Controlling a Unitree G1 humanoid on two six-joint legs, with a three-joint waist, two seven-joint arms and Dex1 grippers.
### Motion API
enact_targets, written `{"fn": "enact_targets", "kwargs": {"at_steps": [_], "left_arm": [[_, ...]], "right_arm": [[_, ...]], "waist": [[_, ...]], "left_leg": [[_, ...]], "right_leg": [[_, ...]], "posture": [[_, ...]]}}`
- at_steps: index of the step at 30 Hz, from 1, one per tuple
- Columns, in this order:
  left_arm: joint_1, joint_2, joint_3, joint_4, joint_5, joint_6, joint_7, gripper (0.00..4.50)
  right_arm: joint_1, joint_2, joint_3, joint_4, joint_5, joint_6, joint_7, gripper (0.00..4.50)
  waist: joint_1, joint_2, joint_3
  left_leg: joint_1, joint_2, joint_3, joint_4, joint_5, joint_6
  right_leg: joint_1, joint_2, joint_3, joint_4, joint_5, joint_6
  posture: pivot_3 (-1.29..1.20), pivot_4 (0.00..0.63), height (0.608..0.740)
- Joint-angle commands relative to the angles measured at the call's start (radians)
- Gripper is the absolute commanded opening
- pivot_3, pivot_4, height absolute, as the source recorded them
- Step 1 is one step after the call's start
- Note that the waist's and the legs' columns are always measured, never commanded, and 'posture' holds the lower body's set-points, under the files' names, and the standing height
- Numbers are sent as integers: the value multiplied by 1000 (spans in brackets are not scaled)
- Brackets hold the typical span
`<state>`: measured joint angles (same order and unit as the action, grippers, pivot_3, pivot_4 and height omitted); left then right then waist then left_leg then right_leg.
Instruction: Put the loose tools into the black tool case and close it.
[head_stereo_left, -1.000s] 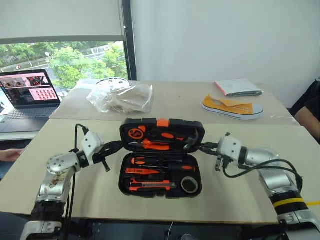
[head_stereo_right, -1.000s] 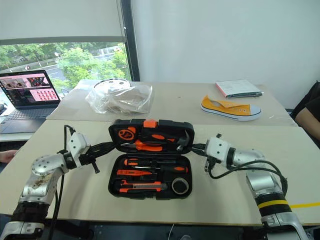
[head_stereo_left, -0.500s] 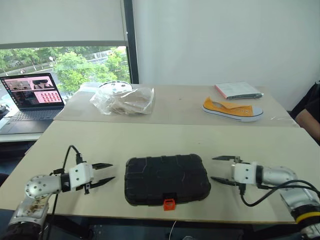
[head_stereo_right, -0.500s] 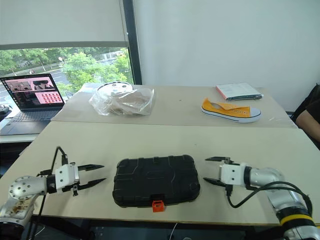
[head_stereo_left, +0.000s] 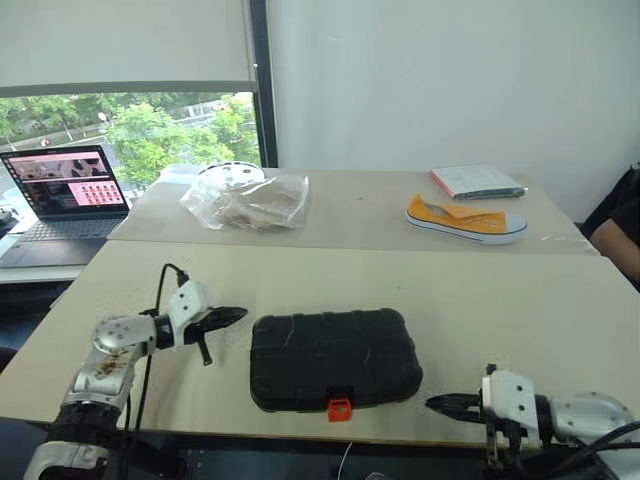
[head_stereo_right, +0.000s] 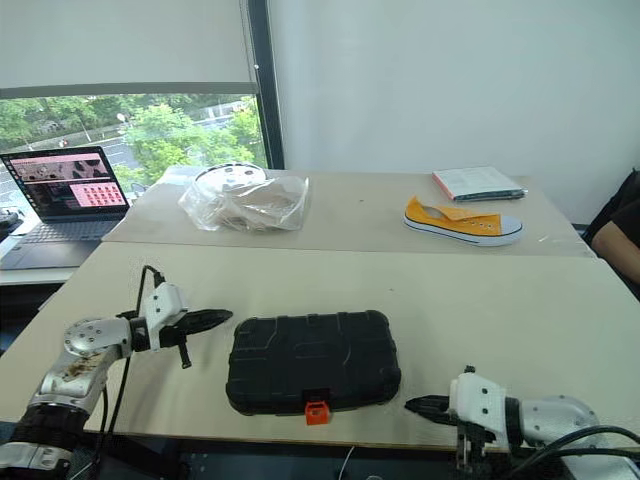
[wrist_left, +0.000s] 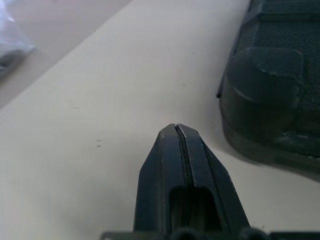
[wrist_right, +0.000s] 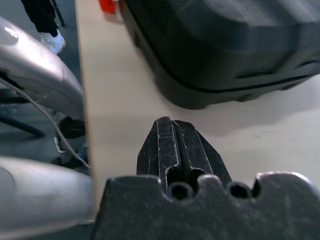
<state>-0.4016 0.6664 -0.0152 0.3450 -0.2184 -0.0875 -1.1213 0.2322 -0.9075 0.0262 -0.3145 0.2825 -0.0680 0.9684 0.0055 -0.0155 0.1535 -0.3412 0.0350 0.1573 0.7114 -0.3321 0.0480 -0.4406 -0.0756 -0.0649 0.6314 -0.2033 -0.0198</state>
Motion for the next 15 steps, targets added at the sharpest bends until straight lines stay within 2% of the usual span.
{"fn": "enact_targets", "kwargs": {"at_steps": [1,8,15], "left_arm": [[-31,4,-28,11,24,-5,-27,0],[-17,4,-46,2,33,29,-40,0],[10,-14,-19,-54,-2,100,-9,0]], "right_arm": [[-28,49,38,-73,-29,79,-55,17],[-229,204,135,-17,-130,178,-149,17],[-341,245,147,90,-171,159,-133,17]], "waist": [[0,0,0],[-8,-3,1],[-8,-3,1]], "left_leg": [[0,0,0,0,0,0],[-3,0,0,1,0,0],[-8,-1,0,2,0,1]], "right_leg": [[0,0,0,0,0,0],[-2,1,0,0,0,0],[-7,1,0,1,0,-1]], "posture": [[0,150,740],[0,150,740],[0,150,740]]}}
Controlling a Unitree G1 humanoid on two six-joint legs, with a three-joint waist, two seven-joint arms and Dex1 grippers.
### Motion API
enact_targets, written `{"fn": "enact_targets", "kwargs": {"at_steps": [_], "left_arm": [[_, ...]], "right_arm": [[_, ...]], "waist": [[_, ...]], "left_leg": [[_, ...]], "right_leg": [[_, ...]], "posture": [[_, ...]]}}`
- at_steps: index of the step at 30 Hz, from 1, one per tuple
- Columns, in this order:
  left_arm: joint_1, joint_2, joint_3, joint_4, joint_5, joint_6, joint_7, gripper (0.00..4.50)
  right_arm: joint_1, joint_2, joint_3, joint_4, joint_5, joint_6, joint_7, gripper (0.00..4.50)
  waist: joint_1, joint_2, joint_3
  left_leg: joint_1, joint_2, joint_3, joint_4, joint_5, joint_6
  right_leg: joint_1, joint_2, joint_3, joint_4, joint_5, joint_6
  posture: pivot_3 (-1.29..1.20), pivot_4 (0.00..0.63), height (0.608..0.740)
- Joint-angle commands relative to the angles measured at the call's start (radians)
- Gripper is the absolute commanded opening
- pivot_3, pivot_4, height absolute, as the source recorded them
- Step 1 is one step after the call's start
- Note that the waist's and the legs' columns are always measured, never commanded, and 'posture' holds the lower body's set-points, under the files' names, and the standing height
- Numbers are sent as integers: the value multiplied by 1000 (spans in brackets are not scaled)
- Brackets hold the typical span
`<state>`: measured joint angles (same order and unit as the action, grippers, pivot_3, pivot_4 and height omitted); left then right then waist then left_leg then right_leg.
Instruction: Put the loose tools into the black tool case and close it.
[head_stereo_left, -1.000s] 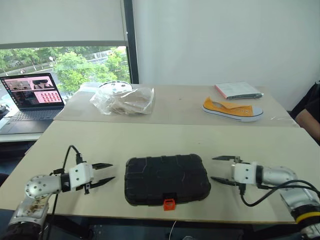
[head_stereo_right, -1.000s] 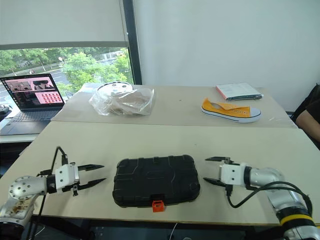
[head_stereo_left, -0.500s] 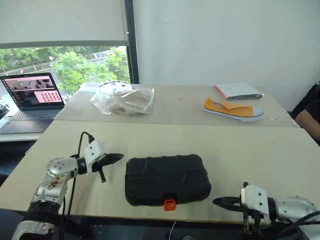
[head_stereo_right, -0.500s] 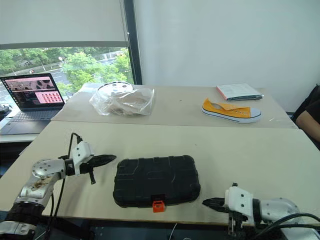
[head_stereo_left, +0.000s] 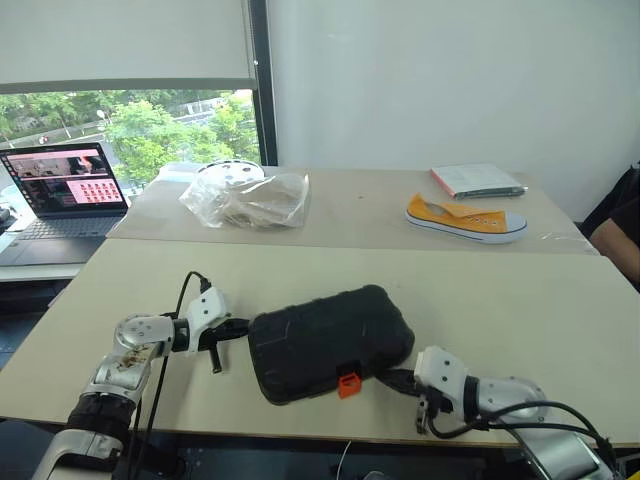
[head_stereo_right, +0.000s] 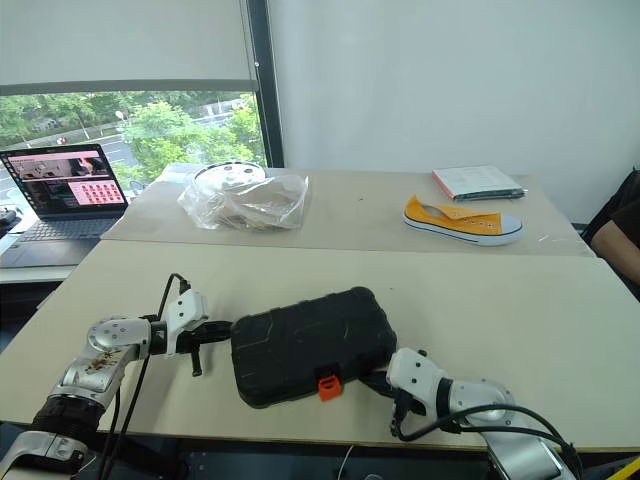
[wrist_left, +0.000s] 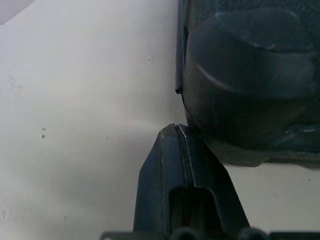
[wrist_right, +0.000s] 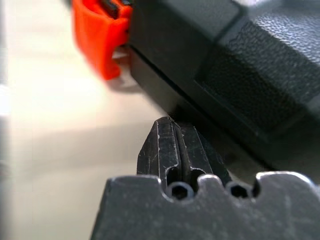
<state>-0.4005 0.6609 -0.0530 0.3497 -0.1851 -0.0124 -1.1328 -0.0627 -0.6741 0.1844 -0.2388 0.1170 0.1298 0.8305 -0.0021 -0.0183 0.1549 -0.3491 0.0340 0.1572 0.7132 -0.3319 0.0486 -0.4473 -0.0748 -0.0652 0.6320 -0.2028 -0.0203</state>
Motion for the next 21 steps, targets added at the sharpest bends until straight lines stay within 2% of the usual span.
{"fn": "enact_targets", "kwargs": {"at_steps": [1,5,8,12,15,21], "left_arm": [[16,-8,27,-71,-47,37,1,0],[49,-7,68,-144,-127,109,-28,0],[50,-4,105,-179,-148,139,9,0],[-48,-39,151,-202,-221,181,46,0],[-134,-64,93,-245,-253,257,2,0],[-183,-85,-46,-265,-178,275,-48,0]], "right_arm": [[-65,13,-13,39,-6,-46,11,17],[-103,-3,-36,105,-1,-91,44,17],[-55,-49,-77,53,49,-52,94,17],[61,-104,-105,-86,115,56,125,17],[135,-80,-92,-179,115,123,70,17],[154,22,-42,-215,73,173,-42,17]], "waist": [[-1,0,0],[-3,0,0],[6,0,0],[18,-1,0],[20,-2,0],[-6,-2,0]], "left_leg": [[-1,0,0,0,0,0],[-4,0,1,1,0,0],[-5,0,1,1,0,0],[-5,0,0,1,0,0],[-6,-1,-1,2,0,0],[-2,-2,0,2,0,0]], "right_leg": [[-1,0,0,0,0,0],[-5,0,0,1,0,0],[-5,0,0,1,0,0],[-5,0,-1,1,0,0],[-5,0,-2,1,0,0],[-1,1,2,1,0,2]], "posture": [[0,150,740],[0,150,740],[0,150,740],[0,150,740],[0,150,740],[0,150,740]]}}
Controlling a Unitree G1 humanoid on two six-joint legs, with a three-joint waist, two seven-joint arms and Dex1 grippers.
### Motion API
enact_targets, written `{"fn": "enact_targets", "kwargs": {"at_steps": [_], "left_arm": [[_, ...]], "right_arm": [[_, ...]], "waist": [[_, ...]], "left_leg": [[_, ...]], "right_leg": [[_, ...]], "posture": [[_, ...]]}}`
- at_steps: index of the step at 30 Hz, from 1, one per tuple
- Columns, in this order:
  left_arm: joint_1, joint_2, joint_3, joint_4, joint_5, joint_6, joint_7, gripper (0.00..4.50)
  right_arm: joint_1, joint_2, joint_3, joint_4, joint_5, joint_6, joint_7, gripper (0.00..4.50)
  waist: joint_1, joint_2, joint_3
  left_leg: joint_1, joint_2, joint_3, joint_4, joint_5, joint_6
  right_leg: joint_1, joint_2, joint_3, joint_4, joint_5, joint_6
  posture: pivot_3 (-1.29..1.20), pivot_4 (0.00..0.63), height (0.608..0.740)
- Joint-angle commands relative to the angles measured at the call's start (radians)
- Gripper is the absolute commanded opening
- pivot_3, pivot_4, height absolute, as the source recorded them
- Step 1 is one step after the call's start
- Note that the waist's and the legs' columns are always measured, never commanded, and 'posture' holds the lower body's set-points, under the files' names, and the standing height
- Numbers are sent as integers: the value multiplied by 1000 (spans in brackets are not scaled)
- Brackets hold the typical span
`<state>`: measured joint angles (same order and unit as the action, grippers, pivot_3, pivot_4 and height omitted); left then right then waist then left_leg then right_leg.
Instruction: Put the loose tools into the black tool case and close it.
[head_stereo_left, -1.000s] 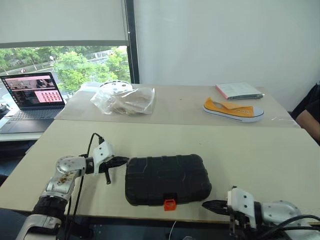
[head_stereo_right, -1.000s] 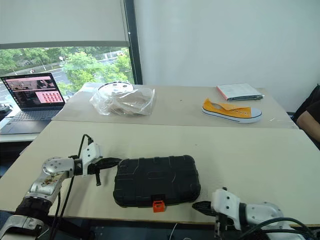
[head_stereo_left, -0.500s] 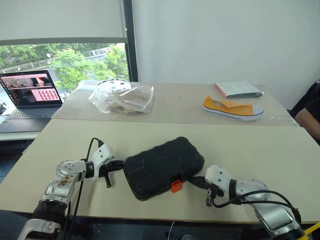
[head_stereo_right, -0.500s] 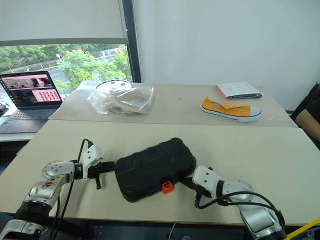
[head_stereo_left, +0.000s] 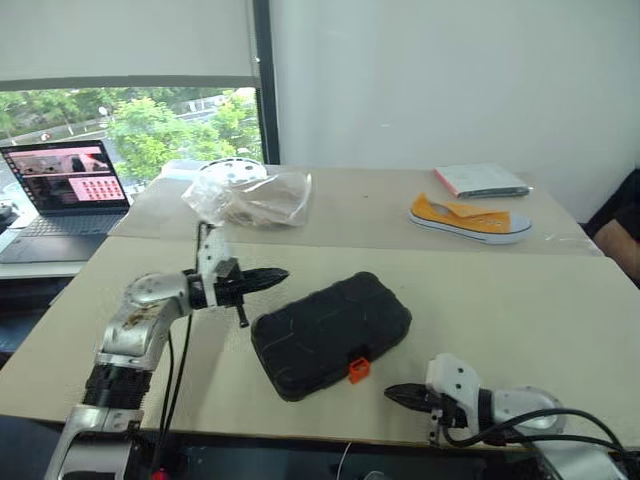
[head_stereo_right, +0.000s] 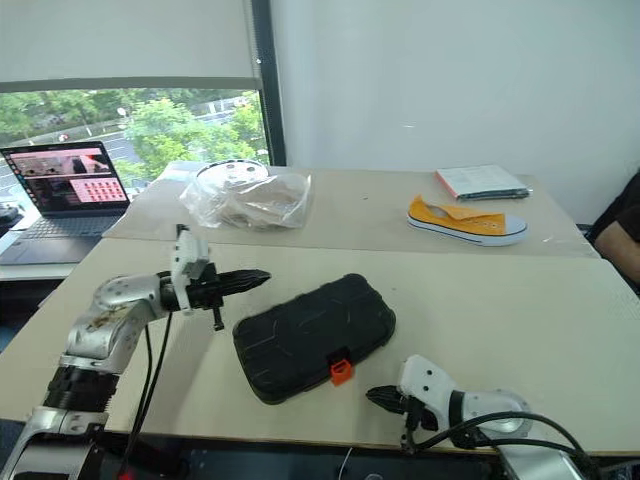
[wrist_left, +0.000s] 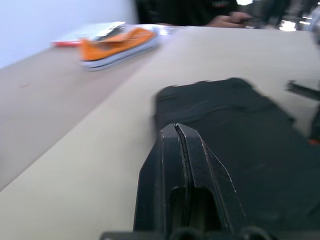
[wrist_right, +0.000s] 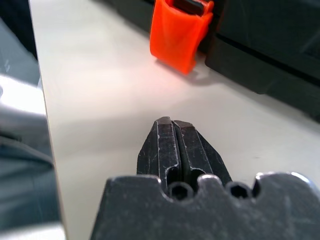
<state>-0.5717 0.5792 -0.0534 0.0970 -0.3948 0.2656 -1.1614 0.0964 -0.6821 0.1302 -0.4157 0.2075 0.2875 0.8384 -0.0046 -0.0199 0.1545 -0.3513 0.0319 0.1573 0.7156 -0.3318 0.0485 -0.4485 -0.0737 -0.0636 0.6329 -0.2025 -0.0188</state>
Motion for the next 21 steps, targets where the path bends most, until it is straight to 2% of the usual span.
{"fn": "enact_targets", "kwargs": {"at_steps": [1,5,15,21], "left_arm": [[-21,-9,-73,0,55,-4,-17,0],[-39,-15,-145,59,142,-31,-9,0],[-31,-19,-158,76,180,-30,-6,0],[-24,-16,-156,83,186,-29,-7,0]], "right_arm": [[-7,54,23,-33,-28,16,-74,17],[-7,121,68,-19,-71,18,-138,17],[-1,220,141,-39,-101,131,-237,17],[21,292,119,-9,-68,59,-264,17]], "waist": [[-5,0,0],[-7,0,0],[-10,-5,-3],[-11,-8,-5]], "left_leg": [[0,0,0,0,0,0],[0,1,-1,0,2,-3],[5,2,0,0,2,-3],[7,2,1,0,2,-3]], "right_leg": [[0,0,0,0,0,0],[0,3,1,1,0,0],[0,4,6,7,-1,-2],[0,4,9,9,-2,0]], "posture": [[0,150,740],[0,150,740],[0,150,740],[0,150,740]]}}
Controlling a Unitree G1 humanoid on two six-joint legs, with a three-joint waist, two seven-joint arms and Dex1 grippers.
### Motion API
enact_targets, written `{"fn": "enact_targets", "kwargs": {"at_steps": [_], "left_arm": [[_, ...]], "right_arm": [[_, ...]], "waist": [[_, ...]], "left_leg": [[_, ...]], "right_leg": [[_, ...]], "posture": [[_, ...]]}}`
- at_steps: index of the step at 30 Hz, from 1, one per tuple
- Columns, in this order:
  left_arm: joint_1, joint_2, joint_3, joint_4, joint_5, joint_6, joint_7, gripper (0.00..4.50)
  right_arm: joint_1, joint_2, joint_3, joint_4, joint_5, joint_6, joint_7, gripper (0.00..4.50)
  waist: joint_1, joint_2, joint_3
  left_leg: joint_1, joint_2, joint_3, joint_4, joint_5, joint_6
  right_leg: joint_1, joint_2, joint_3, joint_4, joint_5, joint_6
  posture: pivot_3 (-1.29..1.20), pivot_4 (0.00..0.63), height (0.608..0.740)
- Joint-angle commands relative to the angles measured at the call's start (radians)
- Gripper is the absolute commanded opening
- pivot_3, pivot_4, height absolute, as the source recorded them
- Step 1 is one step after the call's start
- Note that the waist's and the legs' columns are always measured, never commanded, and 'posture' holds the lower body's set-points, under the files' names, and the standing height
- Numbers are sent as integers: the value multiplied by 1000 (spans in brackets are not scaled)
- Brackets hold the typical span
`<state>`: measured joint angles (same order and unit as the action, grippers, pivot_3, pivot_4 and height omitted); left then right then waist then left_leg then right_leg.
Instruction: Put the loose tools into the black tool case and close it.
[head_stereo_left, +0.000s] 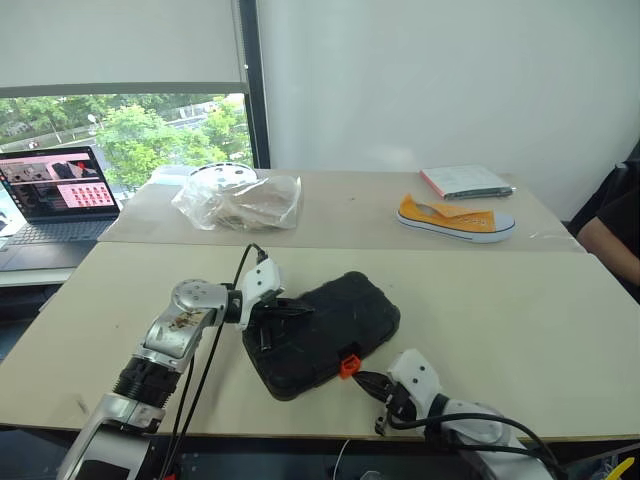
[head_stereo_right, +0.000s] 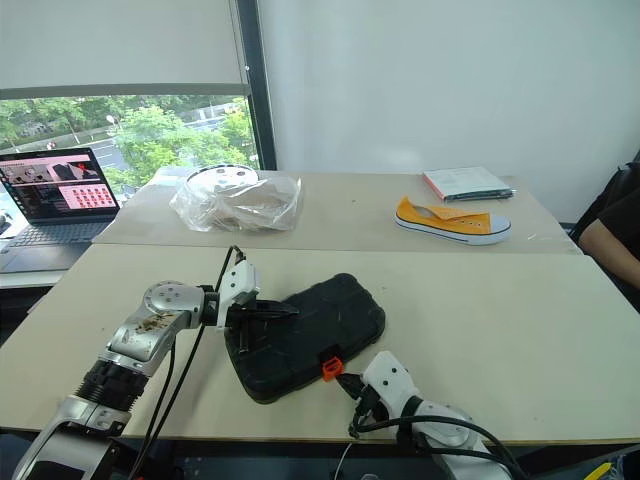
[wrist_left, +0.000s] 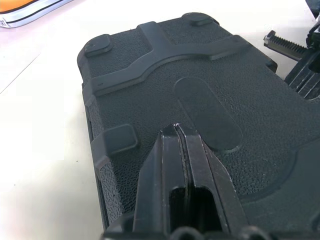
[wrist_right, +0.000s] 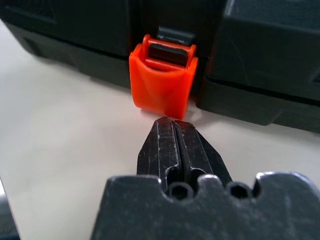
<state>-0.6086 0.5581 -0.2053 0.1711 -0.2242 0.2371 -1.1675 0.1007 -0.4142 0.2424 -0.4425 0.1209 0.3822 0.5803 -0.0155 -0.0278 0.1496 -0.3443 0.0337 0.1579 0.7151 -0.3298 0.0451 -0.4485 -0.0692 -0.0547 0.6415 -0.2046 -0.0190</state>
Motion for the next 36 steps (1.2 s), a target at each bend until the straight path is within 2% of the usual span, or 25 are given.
{"fn": "enact_targets", "kwargs": {"at_steps": [1,6,16,26,36], "left_arm": [[12,5,-4,16,18,-3,-2,0],[4,5,-5,54,26,-21,-4,0],[10,-3,-19,94,36,-56,-6,0],[20,-12,-34,119,51,-86,-19,0],[22,-11,-39,127,61,-98,-32,0]], "right_arm": [[18,36,2,25,23,-65,-6,17],[16,76,-28,27,43,-189,1,17],[19,68,-54,-19,65,-268,31,17],[-7,70,-61,-17,73,-272,18,17],[54,-58,-116,-122,157,-85,62,17]], "waist": [[0,0,0],[-1,-1,0],[-1,-1,0],[1,0,-1],[1,0,-5]], "left_leg": [[0,0,0,0,0,0],[0,0,1,0,0,0],[3,0,2,0,0,0],[9,0,2,-2,-1,2],[8,0,2,-3,-2,4]], "right_leg": [[0,0,0,0,0,0],[0,0,1,0,0,-1],[0,0,3,2,0,0],[7,-1,5,0,-2,3],[7,-3,7,-1,-2,2]], "posture": [[0,150,740],[0,150,740],[0,150,740],[0,150,740],[0,150,740]]}}
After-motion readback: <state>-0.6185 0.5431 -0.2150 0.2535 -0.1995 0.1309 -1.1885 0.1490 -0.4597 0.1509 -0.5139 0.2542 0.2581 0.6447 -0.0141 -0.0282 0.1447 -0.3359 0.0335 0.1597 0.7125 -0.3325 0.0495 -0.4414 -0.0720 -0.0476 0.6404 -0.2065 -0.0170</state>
